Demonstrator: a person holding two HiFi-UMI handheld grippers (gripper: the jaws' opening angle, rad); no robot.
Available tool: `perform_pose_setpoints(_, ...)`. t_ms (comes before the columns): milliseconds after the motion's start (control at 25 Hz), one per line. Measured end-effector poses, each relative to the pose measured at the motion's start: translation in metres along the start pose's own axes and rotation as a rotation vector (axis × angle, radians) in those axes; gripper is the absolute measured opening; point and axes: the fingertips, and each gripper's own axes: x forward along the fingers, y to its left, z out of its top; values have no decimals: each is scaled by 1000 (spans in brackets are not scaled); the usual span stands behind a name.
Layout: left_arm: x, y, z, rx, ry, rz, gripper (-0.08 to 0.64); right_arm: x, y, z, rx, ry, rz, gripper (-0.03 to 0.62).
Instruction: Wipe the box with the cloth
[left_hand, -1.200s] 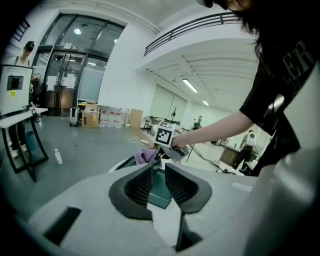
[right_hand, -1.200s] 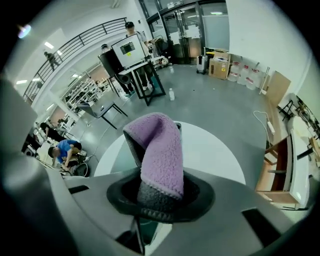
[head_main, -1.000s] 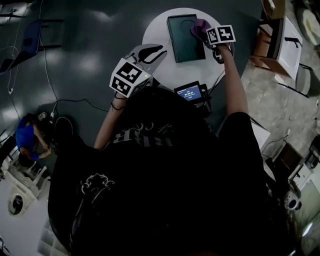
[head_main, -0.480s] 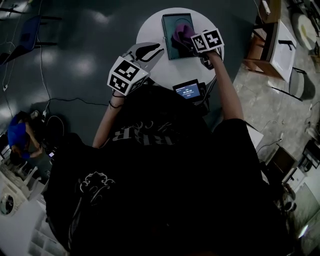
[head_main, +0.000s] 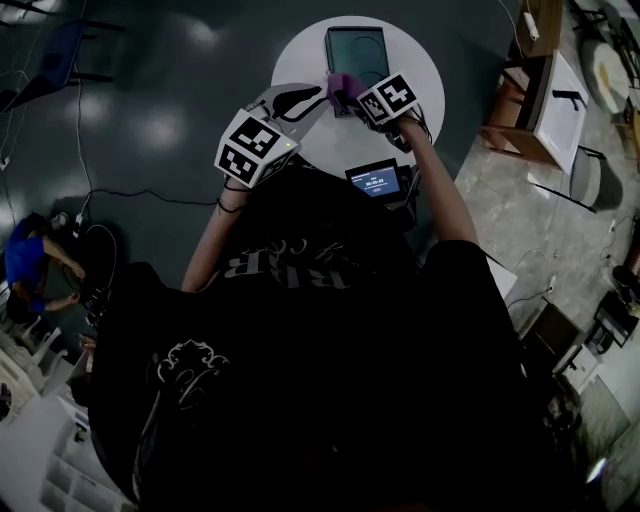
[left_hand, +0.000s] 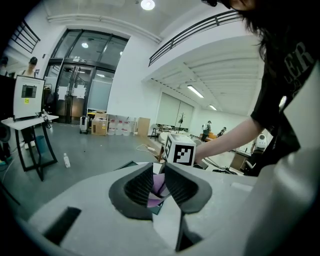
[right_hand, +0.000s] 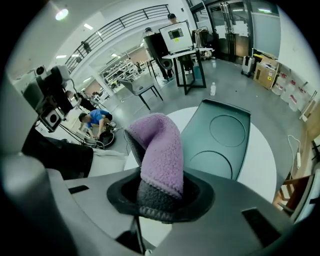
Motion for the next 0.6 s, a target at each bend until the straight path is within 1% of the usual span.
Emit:
perform_pose_setpoints(120, -3, -1, 0, 0, -3, 3, 66, -1, -11, -13, 14, 22, -29, 106)
perform_pose_setpoints(240, -5, 0, -1, -1, -1, 2, 66, -8, -24, -21, 68, 8, -44, 106)
perform_pose_setpoints(360, -4, -1, -1, 4, 0, -6, 66, -17, -41, -30, 111, 3, -81, 106)
perform_pose_setpoints(600, 6, -13, -4, 15, 7, -39, 66, -36, -74, -61, 210, -13, -144, 106)
